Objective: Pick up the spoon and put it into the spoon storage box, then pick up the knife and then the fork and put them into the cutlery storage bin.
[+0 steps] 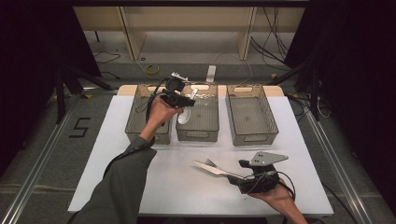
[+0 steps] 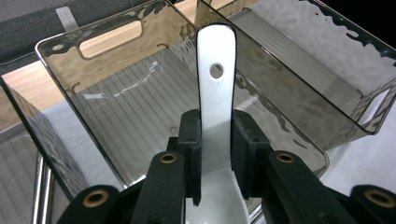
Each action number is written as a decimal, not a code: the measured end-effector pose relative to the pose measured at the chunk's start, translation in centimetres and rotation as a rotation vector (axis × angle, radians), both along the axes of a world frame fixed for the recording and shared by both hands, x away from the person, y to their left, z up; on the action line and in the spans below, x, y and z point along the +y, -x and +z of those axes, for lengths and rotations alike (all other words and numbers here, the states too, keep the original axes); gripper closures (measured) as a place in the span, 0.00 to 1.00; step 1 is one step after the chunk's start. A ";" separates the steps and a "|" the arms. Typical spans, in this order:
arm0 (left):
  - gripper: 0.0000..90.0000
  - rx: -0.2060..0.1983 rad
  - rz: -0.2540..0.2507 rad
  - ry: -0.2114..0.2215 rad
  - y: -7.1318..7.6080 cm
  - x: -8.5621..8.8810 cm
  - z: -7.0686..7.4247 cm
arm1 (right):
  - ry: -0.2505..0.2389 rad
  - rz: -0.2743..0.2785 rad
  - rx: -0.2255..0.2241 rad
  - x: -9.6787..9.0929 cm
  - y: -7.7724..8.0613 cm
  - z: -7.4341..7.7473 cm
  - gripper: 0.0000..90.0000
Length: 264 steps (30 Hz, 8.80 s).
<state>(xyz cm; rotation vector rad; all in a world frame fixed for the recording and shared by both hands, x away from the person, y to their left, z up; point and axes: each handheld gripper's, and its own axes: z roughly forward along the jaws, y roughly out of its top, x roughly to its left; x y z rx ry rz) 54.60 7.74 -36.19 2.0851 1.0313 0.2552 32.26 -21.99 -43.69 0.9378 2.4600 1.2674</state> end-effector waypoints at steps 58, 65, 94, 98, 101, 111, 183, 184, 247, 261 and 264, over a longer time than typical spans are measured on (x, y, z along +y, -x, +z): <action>0.26 0.047 -0.033 0.140 6.9 3.4 -3.1 | 0.005 0.004 0.007 0.1 0.0 0.0 0.30; 0.24 0.035 -0.041 0.139 8.9 5.0 -4.6 | 0.010 -0.001 0.005 0.1 0.0 0.0 0.30; 0.18 -0.054 -0.125 0.149 14.6 5.7 -4.9 | 0.093 -0.004 0.049 0.4 -0.9 -0.8 0.31; 0.18 -0.066 -0.114 0.119 15.2 6.8 -5.2 | 0.111 -0.002 0.053 0.5 -1.2 -0.9 0.31; 0.18 -0.070 -0.087 0.125 15.9 8.1 -5.3 | 0.124 0.007 0.057 0.5 -1.3 -0.9 0.31; 0.16 -0.071 -0.036 0.175 17.3 8.8 -5.7 | 0.169 0.029 0.079 1.1 -2.5 -1.0 0.32; 0.16 -0.124 -0.002 0.160 19.0 10.0 -5.9 | 0.549 0.262 0.232 5.0 -5.7 -2.1 0.89; 0.16 -0.124 -0.002 0.159 19.0 10.0 -5.9 | 0.548 0.258 0.224 5.1 -5.7 -2.1 0.89; 0.16 -0.212 0.024 0.222 19.8 11.2 -5.2 | 0.321 0.059 -0.012 1.5 -10.8 8.3 0.90; 0.16 -0.218 0.025 0.225 20.0 11.5 -5.2 | 0.312 -0.017 -0.010 1.4 -14.3 9.9 0.90; 0.16 -0.220 0.025 0.227 20.1 11.5 -5.1 | 0.313 -0.034 -0.013 1.3 -15.0 10.3 0.90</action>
